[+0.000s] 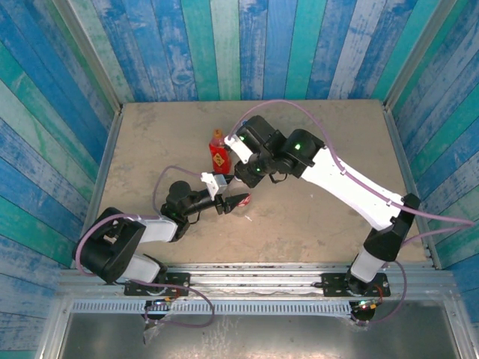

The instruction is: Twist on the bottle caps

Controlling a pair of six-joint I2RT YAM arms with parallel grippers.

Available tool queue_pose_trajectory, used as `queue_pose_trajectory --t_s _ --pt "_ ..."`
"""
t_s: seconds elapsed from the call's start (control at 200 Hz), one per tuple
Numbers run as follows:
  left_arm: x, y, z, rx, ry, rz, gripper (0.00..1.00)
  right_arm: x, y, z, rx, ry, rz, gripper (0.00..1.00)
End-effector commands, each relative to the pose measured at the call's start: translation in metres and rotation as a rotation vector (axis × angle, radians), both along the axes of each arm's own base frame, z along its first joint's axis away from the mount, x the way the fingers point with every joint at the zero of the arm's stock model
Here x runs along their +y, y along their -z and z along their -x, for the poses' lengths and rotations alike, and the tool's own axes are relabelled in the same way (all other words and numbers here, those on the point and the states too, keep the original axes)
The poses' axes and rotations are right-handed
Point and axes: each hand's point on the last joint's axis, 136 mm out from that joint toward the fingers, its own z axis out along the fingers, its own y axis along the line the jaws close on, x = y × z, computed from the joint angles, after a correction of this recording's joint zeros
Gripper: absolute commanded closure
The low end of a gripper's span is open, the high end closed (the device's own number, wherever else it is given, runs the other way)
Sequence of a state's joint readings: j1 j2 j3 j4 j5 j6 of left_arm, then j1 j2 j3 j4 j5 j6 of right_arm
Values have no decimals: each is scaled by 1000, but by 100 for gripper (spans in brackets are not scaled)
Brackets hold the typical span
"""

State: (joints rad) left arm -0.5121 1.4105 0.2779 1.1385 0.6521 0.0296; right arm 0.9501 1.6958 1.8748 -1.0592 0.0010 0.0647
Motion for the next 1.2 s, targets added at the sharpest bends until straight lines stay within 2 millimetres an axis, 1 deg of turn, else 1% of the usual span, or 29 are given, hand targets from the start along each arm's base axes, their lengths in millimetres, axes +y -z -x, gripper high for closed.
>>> queue_pose_trajectory --t_s 0.0,0.21,0.345,0.426,0.556,0.756,0.876,0.936,0.981,1.126,1.196 --pt "-1 6 2 18 13 -34 32 -7 16 19 93 -16 84 73" --pt "-2 6 2 18 13 -37 32 -4 24 26 150 -26 129 72" --pt "-1 7 2 18 12 -36 32 -2 31 27 187 -25 163 71" --pt "-1 7 2 20 11 -37 32 4 29 30 218 -32 149 71" --pt "-2 7 2 20 12 -37 31 4 27 29 217 -22 154 71" --pt "-1 8 1 24 10 -36 32 10 23 32 234 -26 112 71" --pt "-1 8 1 22 8 -36 31 12 24 34 244 -25 105 70" --pt "-1 9 1 26 6 -36 31 9 27 32 221 -23 128 69" --pt "-1 8 1 25 5 -36 32 8 28 34 210 -37 139 69" --pt "-2 10 -2 45 -1 -36 32 13 21 39 186 -94 108 69" --pt "-2 11 -3 56 -1 -35 32 14 21 43 181 -127 112 67"
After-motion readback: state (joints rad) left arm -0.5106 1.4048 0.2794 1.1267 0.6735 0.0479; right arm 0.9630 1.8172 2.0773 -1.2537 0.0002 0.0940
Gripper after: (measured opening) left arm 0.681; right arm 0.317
